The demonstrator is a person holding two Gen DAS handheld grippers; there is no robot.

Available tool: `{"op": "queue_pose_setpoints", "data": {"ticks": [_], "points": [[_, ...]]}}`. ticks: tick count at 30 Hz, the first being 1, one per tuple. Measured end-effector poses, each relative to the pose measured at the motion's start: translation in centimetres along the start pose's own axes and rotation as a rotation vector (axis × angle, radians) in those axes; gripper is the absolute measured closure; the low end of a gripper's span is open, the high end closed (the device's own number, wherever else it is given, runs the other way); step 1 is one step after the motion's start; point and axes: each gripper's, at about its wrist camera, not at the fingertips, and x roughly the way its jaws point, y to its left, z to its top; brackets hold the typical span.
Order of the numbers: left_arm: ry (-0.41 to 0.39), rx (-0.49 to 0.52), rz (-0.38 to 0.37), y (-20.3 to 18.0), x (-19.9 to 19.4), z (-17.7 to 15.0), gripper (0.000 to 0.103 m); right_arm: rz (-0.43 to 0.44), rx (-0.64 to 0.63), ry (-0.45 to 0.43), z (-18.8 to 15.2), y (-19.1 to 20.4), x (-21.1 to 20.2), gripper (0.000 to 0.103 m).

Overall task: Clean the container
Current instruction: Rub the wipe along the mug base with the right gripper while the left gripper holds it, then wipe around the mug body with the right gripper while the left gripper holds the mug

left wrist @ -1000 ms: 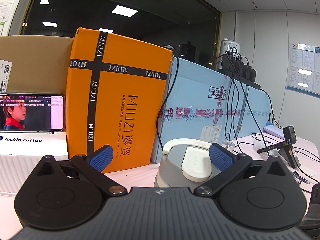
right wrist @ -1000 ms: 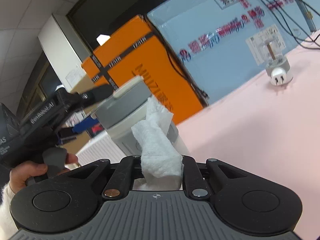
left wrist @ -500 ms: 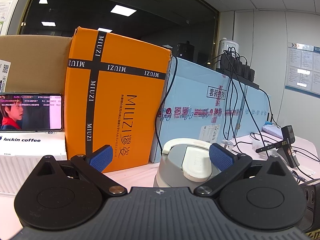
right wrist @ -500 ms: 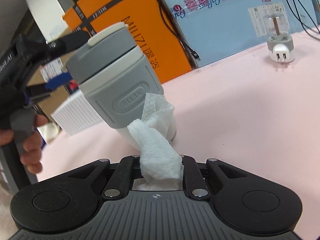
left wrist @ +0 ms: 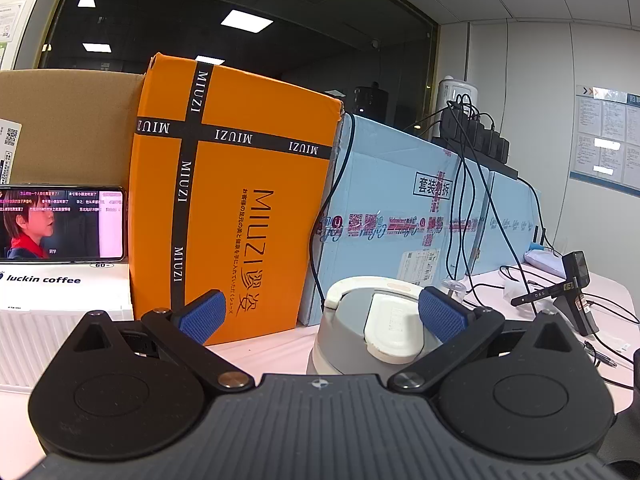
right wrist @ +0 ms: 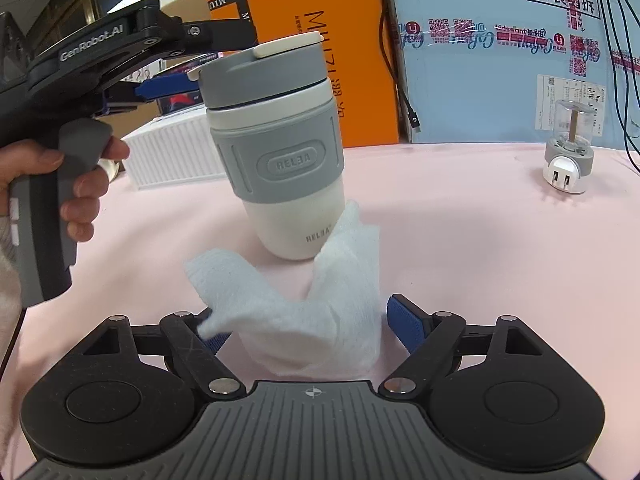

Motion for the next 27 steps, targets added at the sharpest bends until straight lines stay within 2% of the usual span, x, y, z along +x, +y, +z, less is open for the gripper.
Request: {"op": "queue_pose_setpoints", "data": {"ticks": [4, 10, 12, 14, 15, 16, 19, 25, 27], "points": [[-0.001, 0.000, 0.000, 0.0, -0.2, 0.0, 0.000, -0.012, -0.033, 0.007, -0.4, 0.3, -0.5, 0.023], [-0.003, 0.002, 0.002, 0.0, -0.2, 0.0, 0.000, -0.009, 0.026, -0.028, -0.6, -0.5, -0.3, 0.025], [-0.003, -0.001, 0.000, 0.0, -0.3, 0.0, 0.000, 0.012, 0.055, -0.071, -0.5, -0.8, -0.4, 0.032], [-0.003, -0.001, 0.000, 0.0, -0.3, 0.0, 0.000, 0.040, 0.072, -0.106, -0.4, -1.1, -0.4, 0.056], [-0.003, -0.001, 0.000, 0.1, -0.2, 0.0, 0.000, 0.033, 0.078, -0.094, -0.4, -1.3, 0.0, 0.062], [-0.003, 0.000, 0.000, 0.1, -0.2, 0.0, 0.000, 0.023, 0.089, -0.062, -0.3, -1.5, 0.7, 0.074], [-0.002, -0.001, -0.001, 0.2, -0.2, -0.1, 0.000, 0.058, 0.142, -0.082, 0.2, -2.3, 0.8, 0.096], [-0.001, -0.008, -0.005, 0.3, -0.2, -0.1, 0.000, 0.097, 0.126, -0.303, 2.9, -2.1, -2.4, 0.096], [-0.002, -0.007, -0.004, 0.4, -0.2, -0.1, 0.000, 0.113, 0.100, -0.338, 4.0, -1.7, -2.9, 0.096]]}}
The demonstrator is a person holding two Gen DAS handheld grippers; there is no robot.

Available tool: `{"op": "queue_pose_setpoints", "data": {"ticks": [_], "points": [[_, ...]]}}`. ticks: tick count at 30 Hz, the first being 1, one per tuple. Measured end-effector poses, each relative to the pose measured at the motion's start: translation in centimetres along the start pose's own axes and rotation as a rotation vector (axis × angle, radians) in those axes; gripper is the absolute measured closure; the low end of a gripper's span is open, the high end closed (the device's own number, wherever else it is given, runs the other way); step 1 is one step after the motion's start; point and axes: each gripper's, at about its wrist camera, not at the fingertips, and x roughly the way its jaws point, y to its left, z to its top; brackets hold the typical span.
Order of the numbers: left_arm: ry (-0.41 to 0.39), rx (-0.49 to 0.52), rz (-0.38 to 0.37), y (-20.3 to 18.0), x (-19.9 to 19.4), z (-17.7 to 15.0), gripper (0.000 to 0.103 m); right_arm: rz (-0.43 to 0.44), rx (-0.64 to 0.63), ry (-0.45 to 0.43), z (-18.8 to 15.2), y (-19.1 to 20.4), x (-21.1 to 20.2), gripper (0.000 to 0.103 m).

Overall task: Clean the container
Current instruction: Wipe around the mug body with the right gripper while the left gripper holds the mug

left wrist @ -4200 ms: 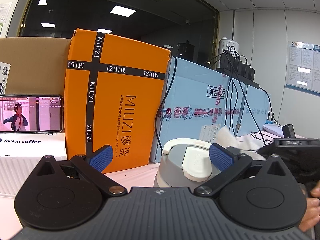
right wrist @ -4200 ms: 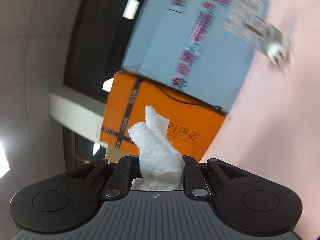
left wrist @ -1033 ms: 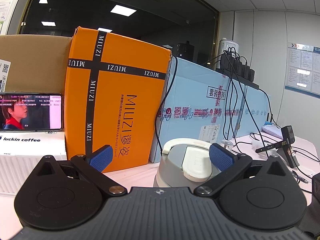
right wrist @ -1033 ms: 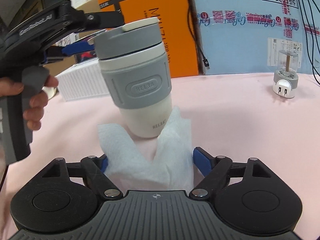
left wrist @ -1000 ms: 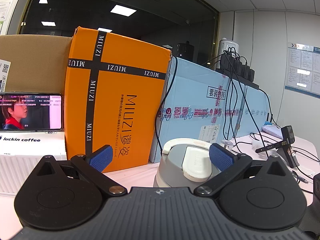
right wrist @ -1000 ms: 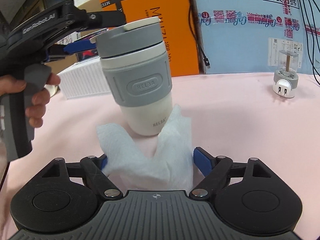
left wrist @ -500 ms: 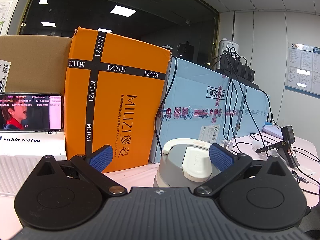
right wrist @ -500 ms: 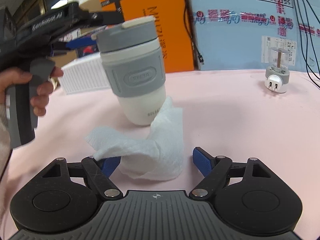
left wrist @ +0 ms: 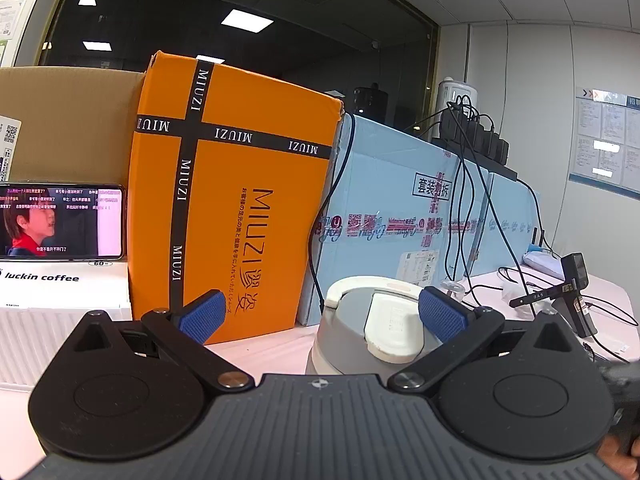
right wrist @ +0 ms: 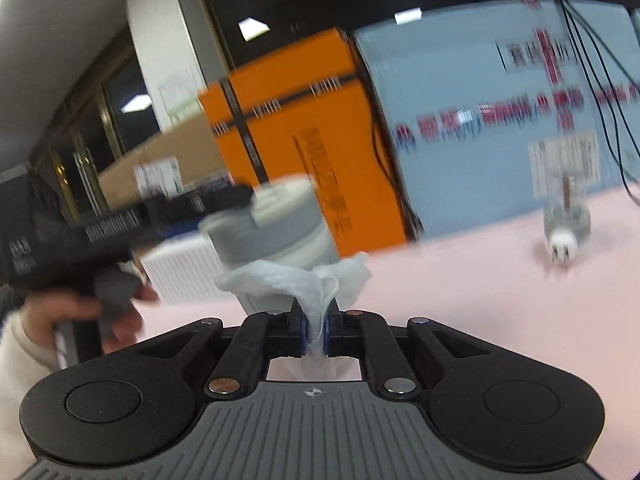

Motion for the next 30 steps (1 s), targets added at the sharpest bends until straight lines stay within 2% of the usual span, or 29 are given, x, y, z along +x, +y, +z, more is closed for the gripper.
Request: {"op": "queue_pose_setpoints", "data": {"ticks": [5, 11, 20, 30], "points": [[-0.003, -0.006, 0.007, 0.1, -0.1, 0.0, 0.000, 0.012, -0.043, -0.011, 0.8, 0.6, 0.8, 0.096], [-0.002, -0.009, 0.003, 0.1, -0.1, 0.0, 0.000, 0.012, -0.010, 0.025, -0.1, -0.2, 1.3, 0.096], [0.000, -0.006, -0.003, -0.1, -0.1, 0.0, 0.000, -0.019, -0.016, 0.163, -2.3, -0.7, 3.0, 0.096], [0.000, -0.003, -0.002, -0.1, 0.0, -0.1, 0.000, 0.035, -0.075, 0.012, 0.7, 0.8, 0.3, 0.096]]}}
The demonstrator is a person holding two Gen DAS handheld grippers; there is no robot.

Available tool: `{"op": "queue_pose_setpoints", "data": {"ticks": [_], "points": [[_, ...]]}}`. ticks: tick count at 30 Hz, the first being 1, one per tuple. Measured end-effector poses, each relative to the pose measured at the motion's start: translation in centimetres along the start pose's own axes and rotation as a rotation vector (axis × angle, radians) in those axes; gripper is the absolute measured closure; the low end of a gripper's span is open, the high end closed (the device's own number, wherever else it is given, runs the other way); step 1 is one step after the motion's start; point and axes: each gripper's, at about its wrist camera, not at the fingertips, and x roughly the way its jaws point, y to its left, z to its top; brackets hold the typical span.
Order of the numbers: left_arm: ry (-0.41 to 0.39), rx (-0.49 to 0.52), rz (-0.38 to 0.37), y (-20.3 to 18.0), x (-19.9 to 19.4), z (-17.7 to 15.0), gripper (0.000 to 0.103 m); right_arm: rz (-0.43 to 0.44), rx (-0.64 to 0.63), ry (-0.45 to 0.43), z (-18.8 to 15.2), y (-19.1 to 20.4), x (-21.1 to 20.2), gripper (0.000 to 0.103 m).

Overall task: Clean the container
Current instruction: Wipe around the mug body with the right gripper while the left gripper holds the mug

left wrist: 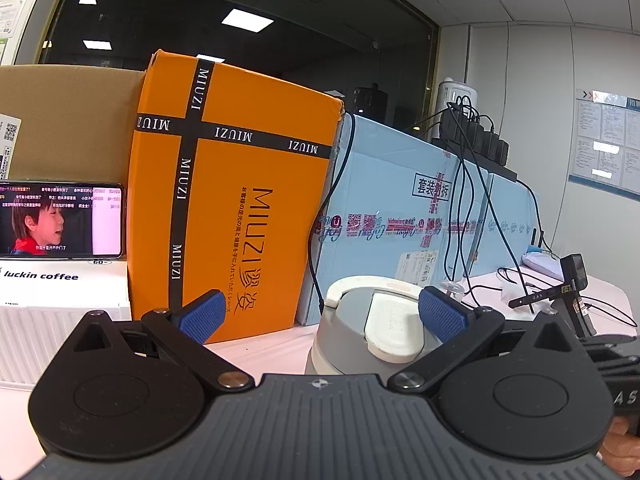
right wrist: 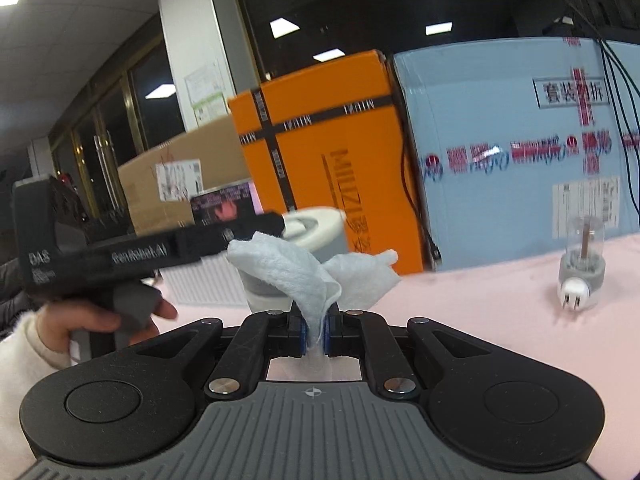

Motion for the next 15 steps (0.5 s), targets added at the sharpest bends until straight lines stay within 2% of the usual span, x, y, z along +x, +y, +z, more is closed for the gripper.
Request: {"op": "queue_pose_setpoints", "data": {"ticks": [8, 15], "points": [[0.000, -0.005, -0.002, 0.1, -0.1, 0.0, 0.000, 0.000, 0.048, 0.053, -1.4, -0.9, 1.3, 0.095], [0.000, -0.004, -0.004, 0.1, 0.0, 0.0, 0.000, -0.035, 0.109, 0.134, -3.4, -2.0, 2.8, 0.095]]}}
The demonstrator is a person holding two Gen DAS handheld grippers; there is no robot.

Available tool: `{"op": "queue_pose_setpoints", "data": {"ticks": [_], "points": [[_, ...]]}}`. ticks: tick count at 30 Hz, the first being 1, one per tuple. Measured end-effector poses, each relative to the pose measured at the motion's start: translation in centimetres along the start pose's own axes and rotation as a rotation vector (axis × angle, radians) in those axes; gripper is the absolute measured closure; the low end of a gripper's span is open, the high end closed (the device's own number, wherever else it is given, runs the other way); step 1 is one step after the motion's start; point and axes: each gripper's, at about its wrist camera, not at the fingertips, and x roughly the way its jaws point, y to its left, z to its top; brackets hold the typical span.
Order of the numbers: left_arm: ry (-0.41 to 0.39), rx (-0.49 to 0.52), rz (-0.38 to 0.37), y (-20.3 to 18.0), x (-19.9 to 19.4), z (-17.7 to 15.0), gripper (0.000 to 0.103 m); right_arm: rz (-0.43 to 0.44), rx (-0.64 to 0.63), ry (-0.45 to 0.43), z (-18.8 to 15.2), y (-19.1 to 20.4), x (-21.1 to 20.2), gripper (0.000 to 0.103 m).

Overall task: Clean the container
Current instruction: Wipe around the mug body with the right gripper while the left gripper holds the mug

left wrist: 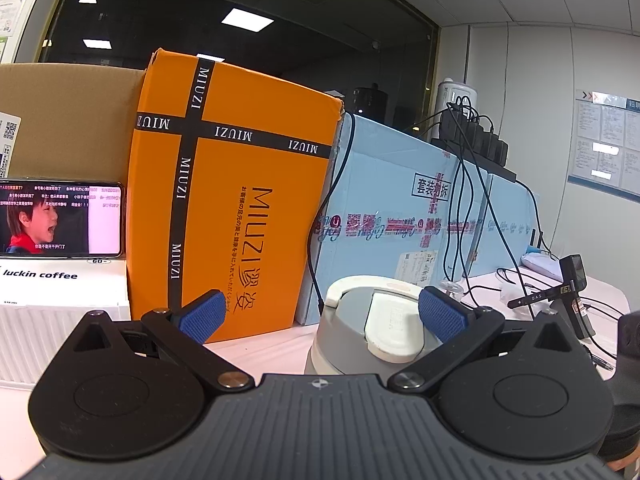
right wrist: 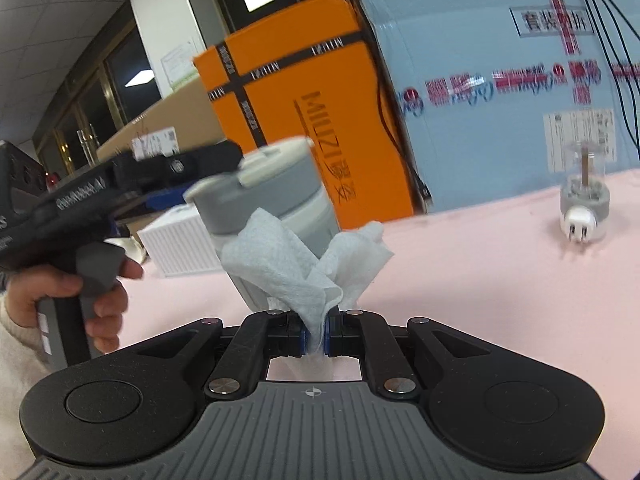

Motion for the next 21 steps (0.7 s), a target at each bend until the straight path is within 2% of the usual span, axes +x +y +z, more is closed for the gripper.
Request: {"op": "queue_pose_setpoints", "data": {"ticks": [4, 12, 15, 21], "points": [[0.000, -0.001, 0.000, 0.0, 0.0, 0.0, 0.000, 0.003, -0.022, -0.012, 0.2, 0.4, -0.2, 0.095], [-0.001, -0.001, 0.002, 0.0, -0.1, 0.0, 0.000, 0.046, -0.079, -0.156, 2.7, 2.0, -2.9, 0.095], [-0.002, -0.004, 0.006, 0.0, -0.2, -0.1, 0.000, 0.047, -0.080, -0.151, 2.8, 2.0, -2.6, 0.095], [0.000, -0.002, -0.002, 0.0, -0.4, -0.1, 0.000, 0.039, -0.023, -0.074, 1.1, 0.5, -1.3, 0.095]]}}
